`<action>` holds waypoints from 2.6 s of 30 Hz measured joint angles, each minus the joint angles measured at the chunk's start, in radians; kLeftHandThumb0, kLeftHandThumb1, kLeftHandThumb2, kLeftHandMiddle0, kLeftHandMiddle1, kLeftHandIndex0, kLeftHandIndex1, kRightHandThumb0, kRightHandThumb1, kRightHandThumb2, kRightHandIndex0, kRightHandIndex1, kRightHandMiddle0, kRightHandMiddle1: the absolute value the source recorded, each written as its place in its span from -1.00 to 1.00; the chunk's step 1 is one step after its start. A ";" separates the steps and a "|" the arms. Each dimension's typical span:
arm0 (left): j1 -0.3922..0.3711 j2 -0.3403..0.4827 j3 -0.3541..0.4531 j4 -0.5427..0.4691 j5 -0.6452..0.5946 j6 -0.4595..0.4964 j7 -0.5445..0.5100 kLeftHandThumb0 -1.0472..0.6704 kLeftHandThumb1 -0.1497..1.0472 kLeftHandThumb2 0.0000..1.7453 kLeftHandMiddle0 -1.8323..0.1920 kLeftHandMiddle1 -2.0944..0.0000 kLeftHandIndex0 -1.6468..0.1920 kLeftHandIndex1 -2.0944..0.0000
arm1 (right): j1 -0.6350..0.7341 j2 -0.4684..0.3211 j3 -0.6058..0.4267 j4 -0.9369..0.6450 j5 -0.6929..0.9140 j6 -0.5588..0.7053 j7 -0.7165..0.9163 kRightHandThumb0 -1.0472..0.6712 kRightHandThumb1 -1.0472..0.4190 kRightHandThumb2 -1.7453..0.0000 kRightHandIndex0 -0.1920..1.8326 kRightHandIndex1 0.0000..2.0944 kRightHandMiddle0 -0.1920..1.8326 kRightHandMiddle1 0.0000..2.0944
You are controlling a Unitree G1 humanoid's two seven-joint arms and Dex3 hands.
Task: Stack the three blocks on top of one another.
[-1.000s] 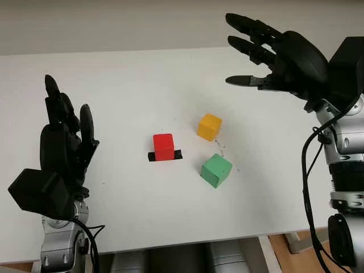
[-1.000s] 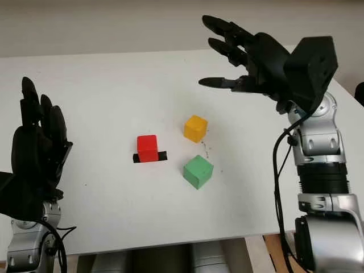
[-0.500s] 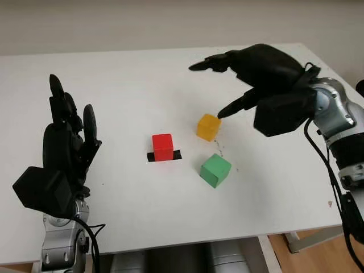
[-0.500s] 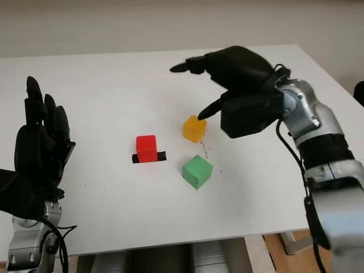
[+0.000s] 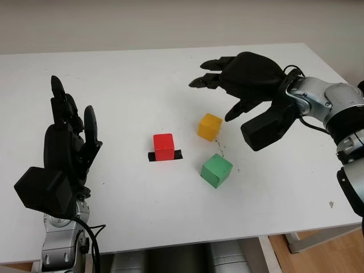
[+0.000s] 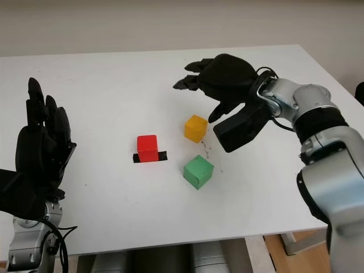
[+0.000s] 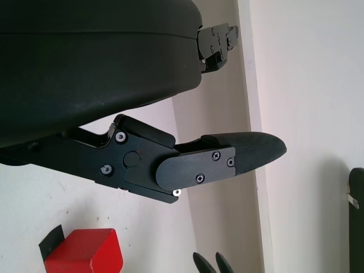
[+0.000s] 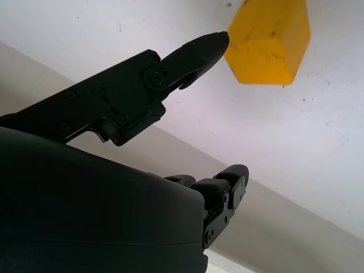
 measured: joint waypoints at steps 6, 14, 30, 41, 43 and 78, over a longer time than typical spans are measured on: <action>0.001 -0.001 -0.002 0.000 0.005 0.003 0.002 -0.59 1.00 -0.36 0.97 0.95 0.99 0.96 | -0.012 0.011 0.042 0.032 -0.004 -0.021 -0.025 -0.41 -0.67 0.94 -0.54 -0.95 -0.41 -0.82; 0.001 -0.002 -0.006 0.000 0.012 0.017 0.003 -0.62 1.00 -0.36 0.99 0.95 1.00 0.97 | -0.017 0.017 0.058 0.039 0.002 -0.032 -0.003 -0.44 -0.67 0.94 -0.53 -0.95 -0.38 -0.84; 0.004 -0.011 -0.023 -0.003 0.020 0.016 0.006 -0.60 1.00 -0.36 0.99 0.95 1.00 0.99 | 0.004 0.077 0.073 0.077 0.050 0.018 0.004 -0.36 -0.68 0.94 -0.52 -0.95 -0.28 -0.87; 0.012 -0.013 -0.023 -0.004 0.026 0.009 0.007 -0.60 1.00 -0.36 0.98 0.95 1.00 0.97 | 0.018 0.083 0.101 0.091 0.050 0.035 0.018 -0.35 -0.68 0.94 -0.54 -0.95 -0.25 -0.89; 0.013 -0.013 -0.023 -0.004 0.026 0.010 0.006 -0.59 1.00 -0.36 0.98 0.95 1.00 0.97 | 0.018 0.083 0.106 0.092 0.049 0.036 0.016 -0.35 -0.68 0.94 -0.54 -0.95 -0.25 -0.90; 0.058 -0.017 -0.029 -0.048 0.030 0.047 0.006 -0.59 1.00 -0.40 0.98 0.95 1.00 0.99 | 0.045 0.098 0.147 0.134 0.042 0.076 -0.113 -0.21 -0.81 0.95 -0.40 -0.93 -0.28 0.11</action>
